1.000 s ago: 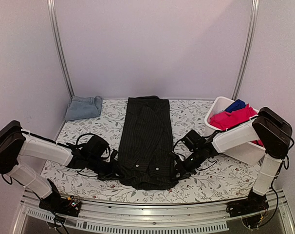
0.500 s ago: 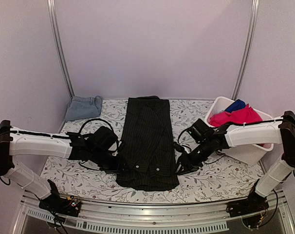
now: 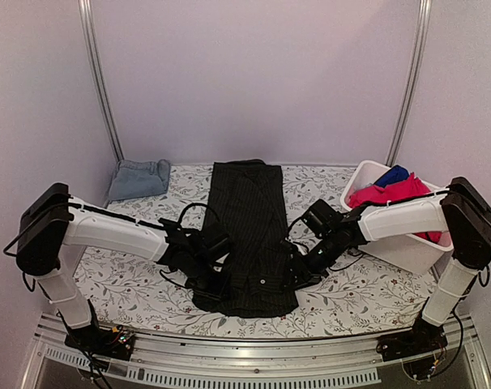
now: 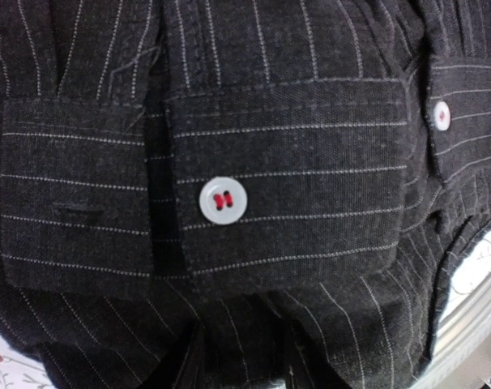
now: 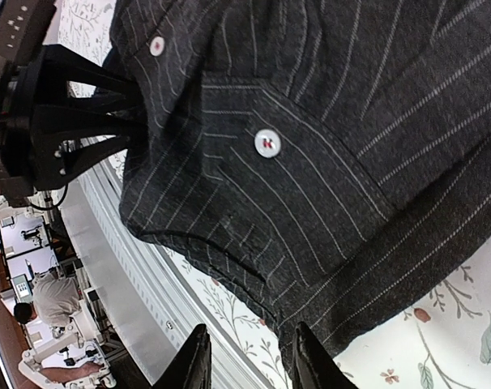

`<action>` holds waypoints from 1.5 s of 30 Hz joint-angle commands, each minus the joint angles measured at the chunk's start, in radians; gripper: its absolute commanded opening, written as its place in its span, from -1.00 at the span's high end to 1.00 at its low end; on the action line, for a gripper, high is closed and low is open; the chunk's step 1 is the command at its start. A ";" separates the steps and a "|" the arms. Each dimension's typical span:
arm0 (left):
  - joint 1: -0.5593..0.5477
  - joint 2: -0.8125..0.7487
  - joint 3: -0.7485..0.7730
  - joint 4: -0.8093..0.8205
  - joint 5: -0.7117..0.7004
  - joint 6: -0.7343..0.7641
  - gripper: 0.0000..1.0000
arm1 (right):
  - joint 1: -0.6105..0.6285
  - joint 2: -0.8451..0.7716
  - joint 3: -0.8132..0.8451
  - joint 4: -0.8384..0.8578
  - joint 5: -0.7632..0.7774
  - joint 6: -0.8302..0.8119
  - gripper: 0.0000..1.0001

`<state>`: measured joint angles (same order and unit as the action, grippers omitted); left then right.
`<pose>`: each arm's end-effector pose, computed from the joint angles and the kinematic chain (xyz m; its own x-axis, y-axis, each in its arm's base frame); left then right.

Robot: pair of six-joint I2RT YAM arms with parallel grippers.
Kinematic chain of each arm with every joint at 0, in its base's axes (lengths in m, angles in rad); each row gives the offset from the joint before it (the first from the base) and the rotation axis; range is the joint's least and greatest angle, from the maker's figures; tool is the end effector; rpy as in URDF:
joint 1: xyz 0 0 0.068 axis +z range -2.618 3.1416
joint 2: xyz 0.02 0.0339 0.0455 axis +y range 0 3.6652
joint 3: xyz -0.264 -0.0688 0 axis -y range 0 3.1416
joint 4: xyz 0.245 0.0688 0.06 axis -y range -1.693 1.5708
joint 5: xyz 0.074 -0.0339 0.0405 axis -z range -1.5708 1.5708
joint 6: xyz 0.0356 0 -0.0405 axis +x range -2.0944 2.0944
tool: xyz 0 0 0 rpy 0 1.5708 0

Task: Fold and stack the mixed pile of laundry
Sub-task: Adjust the rectangle-folded shirt at the center of the board.

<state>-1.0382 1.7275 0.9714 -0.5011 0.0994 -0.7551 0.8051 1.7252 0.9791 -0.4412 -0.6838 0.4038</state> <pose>0.1566 -0.2726 0.1457 -0.9499 0.2685 -0.1599 0.3045 0.9104 -0.2802 0.2050 0.2457 0.1579 -0.8749 -0.4706 -0.1139 -0.4120 0.6000 0.6858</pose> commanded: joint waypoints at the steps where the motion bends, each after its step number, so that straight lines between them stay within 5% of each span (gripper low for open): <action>1: -0.038 0.026 0.046 -0.083 -0.056 0.027 0.37 | 0.006 -0.004 -0.035 0.008 -0.017 -0.010 0.34; 9: -0.072 0.013 0.103 -0.087 -0.054 0.081 1.00 | 0.005 0.015 -0.041 0.029 -0.034 -0.009 0.35; 21: -0.074 -0.044 0.075 -0.020 0.000 0.103 1.00 | 0.056 0.021 0.052 -0.027 0.023 -0.019 0.47; 45: -0.054 -0.050 0.001 0.071 0.052 0.063 1.00 | 0.184 0.241 0.256 -0.181 0.329 -0.021 0.37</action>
<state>-1.0962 1.6867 0.9787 -0.4496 0.1280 -0.6891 0.9718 1.9289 1.2140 -0.5850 -0.4046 0.3985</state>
